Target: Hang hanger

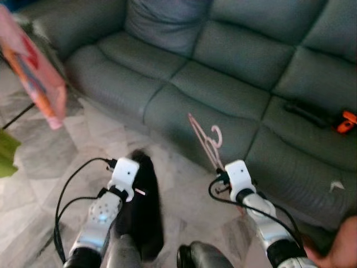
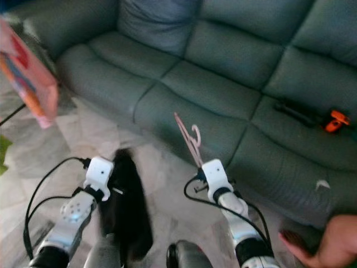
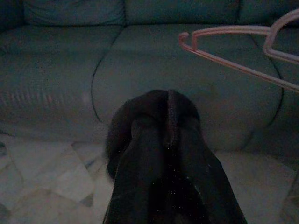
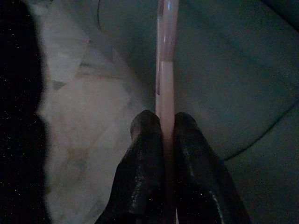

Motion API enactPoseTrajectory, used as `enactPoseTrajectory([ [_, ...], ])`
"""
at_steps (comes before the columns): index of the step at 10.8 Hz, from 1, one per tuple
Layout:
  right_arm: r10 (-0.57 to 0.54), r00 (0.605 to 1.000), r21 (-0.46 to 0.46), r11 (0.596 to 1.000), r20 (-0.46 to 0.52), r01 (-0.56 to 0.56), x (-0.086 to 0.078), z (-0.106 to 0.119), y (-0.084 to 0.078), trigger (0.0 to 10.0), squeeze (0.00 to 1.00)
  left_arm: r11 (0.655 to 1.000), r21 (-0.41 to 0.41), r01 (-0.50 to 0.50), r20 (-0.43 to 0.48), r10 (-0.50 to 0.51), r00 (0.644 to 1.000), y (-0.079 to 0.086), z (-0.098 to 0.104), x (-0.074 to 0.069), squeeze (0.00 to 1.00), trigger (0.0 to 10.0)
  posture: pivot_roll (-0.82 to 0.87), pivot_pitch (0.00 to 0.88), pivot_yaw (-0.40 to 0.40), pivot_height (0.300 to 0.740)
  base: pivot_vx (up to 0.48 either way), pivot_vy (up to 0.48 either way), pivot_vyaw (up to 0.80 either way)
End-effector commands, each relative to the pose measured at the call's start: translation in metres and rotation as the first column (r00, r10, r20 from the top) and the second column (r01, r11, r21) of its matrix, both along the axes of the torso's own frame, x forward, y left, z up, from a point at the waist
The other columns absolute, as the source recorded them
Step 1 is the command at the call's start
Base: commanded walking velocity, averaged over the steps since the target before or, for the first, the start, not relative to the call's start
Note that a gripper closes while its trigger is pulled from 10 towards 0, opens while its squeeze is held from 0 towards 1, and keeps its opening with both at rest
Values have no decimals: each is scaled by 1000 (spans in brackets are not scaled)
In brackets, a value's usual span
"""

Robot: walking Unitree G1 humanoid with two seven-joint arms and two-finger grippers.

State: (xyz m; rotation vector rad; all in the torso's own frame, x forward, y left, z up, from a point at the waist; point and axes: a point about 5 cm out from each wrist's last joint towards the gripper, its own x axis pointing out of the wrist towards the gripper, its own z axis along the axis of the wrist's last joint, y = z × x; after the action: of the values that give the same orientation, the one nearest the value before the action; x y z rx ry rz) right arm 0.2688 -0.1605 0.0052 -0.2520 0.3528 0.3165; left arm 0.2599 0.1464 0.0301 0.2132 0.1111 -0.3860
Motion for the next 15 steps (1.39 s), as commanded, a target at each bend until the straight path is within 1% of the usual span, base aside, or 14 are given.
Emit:
enactPoseTrajectory([
  [1, -6, 1000, -7, 1000, 3, 6, 0, 1, -3, 10000, 0, 1000, -17, 11, 34, -10, 999, -3, 6, 2, 0, 10000, 18, 130, -64, 740, 0, -300, 0],
  [3, -4, 1000, -9, 1000, 4, 4, 0, 1, -3, 10000, 0, 1000, -18, 11, 33, -11, 999, -4, 6, 1, 0, 10000, 18, 131, -66, 740, 0, -296, 0],
  [5, 3, 1000, -12, 1000, 2, -3, 0, 1, -3, 10000, 0, 1000, -19, 9, 31, -8, 1000, -4, 5, 1, 0, 10000, 22, 130, -72, 740, 0, 0, 0],
  [7, 9, 1000, -15, 1000, 3, -9, 1, 1, -2, 10000, 0, 1000, -20, 5, 31, -4, 1000, -4, 5, 1, 0, 10000, 22, 130, -74, 740, 0, -244, 0],
  [8, 8, 1000, -15, 1000, 4, -8, 1, 1, -2, 10000, 0, 1000, -18, 1, 27, -1, 1000, -4, 5, 1, 0, 10000, 20, 129, -74, 740, 0, 0, 0],
  [9, 8, 1000, -15, 1000, 5, -8, 1, 2, -3, 10000, 0, 1000, 2, 0, 24, 0, 1000, -3, 4, 2, 0, 10000, 18, 129, -75, 740, 0, 0, 0],
  [10, 10, 1000, -17, 1000, 4, -10, 0, 2, -4, 10000, 0, 997, 67, 27, 44, -30, 999, 2, 4, 3, 0, 10000, 19, 130, -76, 740, 0, 0, 0],
  [11, 22, 1000, -9, 1000, 13, -22, 0, 4, -7, 10000, 0, 960, 276, -41, 122, 8, 992, 31, 15, 19, 0, 10000, 26, 137, -78, 740, 0, 0, 0],
  [12, 45, 998, 6, 999, 39, -45, 5, 11, -7, 10000, 0, 936, 341, -84, 174, 25, 984, 48, 28, 31, 0, 10000, 26, 143, -77, 740, 0, 0, 0],
  [13, 78, 994, -18, 997, 80, -77, 14, 23, -12, 10000, 0, 854, 442, 276, -60, -279, 958, 51, 23, 25, 0, 10000, 21, 149, -80, 740, 0, 0, 0],
  [14, 72, 993, -41, 997, 89, -68, 18, 27, -17, 10000, 0, 715, 566, 409, -284, -297, 912, 68, 5, 19, 0, 10000, 30, 148, -79, 740, 0, 0, 0],
  [15, 54, 994, -42, 998, 94, -50, 22, 29, -20, 10000, 0, 639, 631, 439, -410, -206, 889, 94, -3, 18, 0, 10000, 27, 143, -71, 740, 0, 0, 0],
])
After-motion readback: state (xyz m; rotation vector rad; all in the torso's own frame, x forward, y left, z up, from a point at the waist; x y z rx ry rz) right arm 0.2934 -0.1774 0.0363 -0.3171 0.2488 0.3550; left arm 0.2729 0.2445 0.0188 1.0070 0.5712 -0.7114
